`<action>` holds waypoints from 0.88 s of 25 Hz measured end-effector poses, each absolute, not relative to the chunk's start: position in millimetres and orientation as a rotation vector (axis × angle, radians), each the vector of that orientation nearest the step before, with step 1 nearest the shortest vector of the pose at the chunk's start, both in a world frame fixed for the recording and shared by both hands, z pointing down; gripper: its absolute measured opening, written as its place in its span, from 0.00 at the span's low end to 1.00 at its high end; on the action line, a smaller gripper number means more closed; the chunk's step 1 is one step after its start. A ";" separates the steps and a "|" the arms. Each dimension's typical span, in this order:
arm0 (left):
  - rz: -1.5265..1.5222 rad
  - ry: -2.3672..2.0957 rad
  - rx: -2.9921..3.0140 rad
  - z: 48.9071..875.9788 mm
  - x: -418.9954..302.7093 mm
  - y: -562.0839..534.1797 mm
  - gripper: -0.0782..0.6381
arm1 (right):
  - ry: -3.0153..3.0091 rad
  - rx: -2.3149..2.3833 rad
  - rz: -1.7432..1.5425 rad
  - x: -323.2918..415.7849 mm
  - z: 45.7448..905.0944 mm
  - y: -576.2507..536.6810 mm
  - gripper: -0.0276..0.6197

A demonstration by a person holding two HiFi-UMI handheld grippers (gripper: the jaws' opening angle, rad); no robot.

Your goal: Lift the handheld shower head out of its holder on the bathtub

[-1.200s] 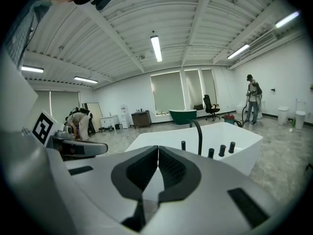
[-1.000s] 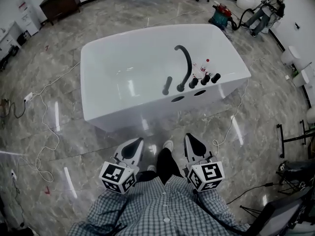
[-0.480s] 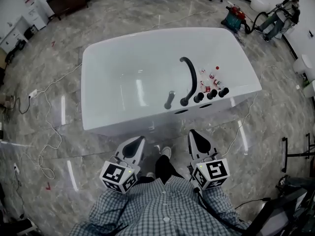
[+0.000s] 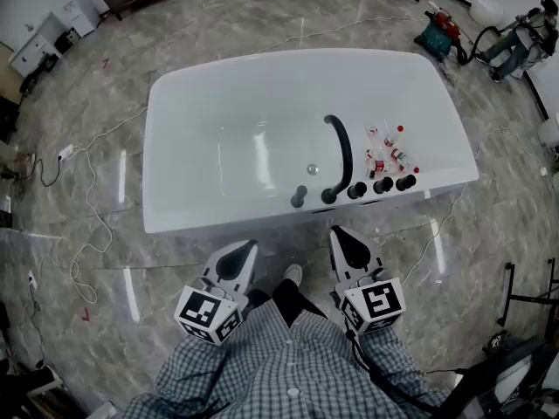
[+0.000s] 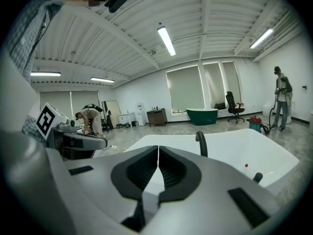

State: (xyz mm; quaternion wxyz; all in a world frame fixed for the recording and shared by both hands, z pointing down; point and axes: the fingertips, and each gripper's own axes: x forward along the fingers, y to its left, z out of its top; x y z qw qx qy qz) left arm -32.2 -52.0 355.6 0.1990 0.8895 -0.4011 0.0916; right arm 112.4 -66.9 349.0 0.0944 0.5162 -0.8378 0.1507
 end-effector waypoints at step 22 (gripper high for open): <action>0.313 -1.009 2.530 398.8 -26.8 -136.0 0.12 | -2.448 1.490 0.519 101.5 441.3 -142.6 0.07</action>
